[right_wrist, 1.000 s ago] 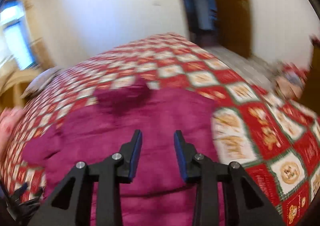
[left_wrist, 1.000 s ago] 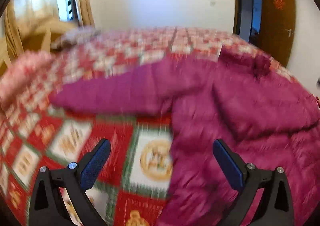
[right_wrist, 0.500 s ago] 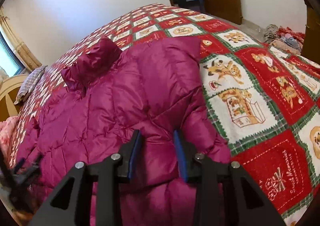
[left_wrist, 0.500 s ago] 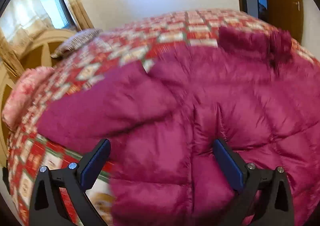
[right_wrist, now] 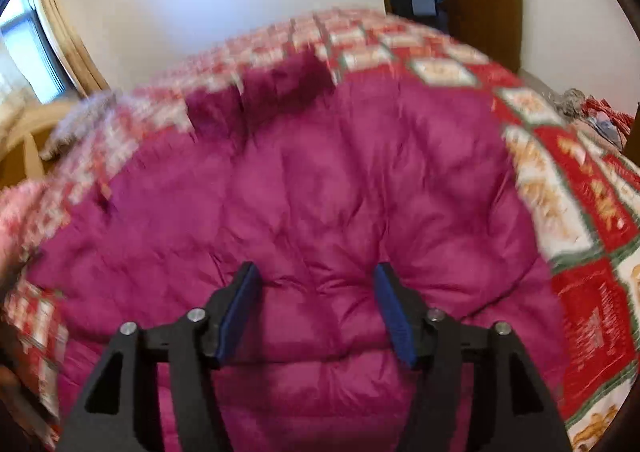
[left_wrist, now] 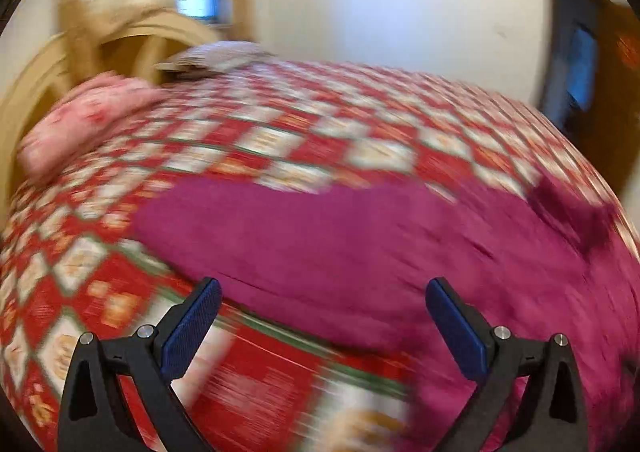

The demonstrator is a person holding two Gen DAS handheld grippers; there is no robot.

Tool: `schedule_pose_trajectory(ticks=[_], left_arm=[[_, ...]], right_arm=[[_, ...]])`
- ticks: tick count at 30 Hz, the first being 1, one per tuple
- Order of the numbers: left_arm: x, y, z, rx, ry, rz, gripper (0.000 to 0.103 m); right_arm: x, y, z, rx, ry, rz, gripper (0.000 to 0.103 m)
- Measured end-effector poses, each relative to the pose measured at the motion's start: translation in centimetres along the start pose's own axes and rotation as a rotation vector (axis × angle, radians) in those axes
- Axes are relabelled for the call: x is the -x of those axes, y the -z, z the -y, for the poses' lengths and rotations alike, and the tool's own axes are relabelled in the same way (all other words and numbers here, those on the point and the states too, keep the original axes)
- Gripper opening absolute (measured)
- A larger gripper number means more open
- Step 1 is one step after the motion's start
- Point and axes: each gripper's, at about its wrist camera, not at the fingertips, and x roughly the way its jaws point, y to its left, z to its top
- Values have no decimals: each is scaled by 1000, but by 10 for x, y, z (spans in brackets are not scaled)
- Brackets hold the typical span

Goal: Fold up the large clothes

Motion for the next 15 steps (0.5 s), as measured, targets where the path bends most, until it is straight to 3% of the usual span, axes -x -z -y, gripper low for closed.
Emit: schedule_pose_trajectory(ticks=[4, 7, 9, 11, 13, 15], left_arm=[[-31, -23, -68, 119, -174, 9, 102], [-64, -31, -106, 195, -284, -51, 102], [-91, -31, -124, 275, -266, -142, 102], [-113, -26, -137, 395, -168, -222, 102], [-122, -19, -143, 479, -91, -229, 100], [-121, -12, -136, 483, -108, -194, 92]], right_arm=[[1, 12, -3, 29, 26, 59, 67], [0, 15, -6, 53, 41, 61, 72], [-1, 14, -8, 62, 44, 58, 73], [-3, 14, -9, 71, 52, 56, 74], [-3, 13, -13, 76, 58, 55, 75], [-4, 14, -13, 78, 58, 55, 75]])
